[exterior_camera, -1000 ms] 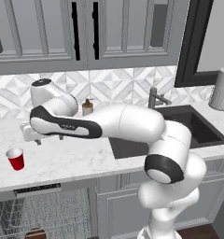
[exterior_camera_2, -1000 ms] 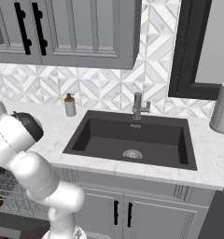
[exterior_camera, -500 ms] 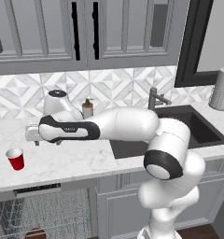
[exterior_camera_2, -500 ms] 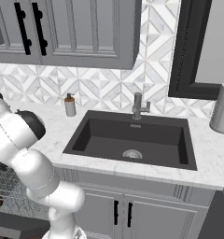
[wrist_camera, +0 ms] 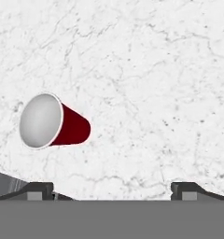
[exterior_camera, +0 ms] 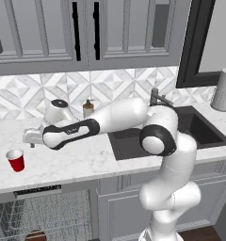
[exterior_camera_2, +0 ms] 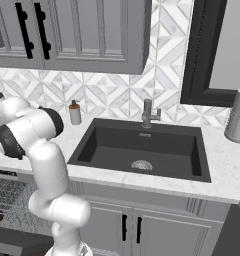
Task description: Pick up the cup and bowl from the counter, place them in the dishwasher, and close the dishwasher door.
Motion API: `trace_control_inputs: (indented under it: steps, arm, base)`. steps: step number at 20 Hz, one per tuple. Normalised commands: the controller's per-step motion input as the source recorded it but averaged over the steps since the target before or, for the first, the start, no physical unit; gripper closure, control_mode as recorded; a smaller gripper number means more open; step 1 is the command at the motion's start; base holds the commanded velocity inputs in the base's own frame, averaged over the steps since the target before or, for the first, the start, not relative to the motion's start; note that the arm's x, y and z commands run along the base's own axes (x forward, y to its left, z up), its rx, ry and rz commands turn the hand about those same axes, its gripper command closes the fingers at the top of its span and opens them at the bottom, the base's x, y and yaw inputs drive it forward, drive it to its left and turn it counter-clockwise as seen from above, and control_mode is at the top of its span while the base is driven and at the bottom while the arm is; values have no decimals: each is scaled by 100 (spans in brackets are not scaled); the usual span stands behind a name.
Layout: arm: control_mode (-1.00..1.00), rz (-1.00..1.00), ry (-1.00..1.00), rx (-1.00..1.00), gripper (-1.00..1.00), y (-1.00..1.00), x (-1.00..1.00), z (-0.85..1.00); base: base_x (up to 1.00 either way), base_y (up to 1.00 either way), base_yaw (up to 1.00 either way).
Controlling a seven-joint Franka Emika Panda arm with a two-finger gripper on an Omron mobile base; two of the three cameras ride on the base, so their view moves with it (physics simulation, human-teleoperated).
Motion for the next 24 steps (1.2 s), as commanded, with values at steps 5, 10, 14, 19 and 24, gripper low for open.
trace_control_inputs:
  steps: [5,10,14,19,24]
  arm:
    - [-100,0,18,0,-100,61,23,14]
    - [-100,0,9,-5,-100,47,20,-2]
    - [-100,0,4,-10,-100,45,16,-6]
    - [-100,0,4,-9,-100,28,14,-15]
    - [-100,-1,4,-7,-100,4,2,-24]
  base:
    - [0,0,0]
    - [0,0,0]
    - [0,0,0]
    - [0,0,0]
    - [0,0,0]
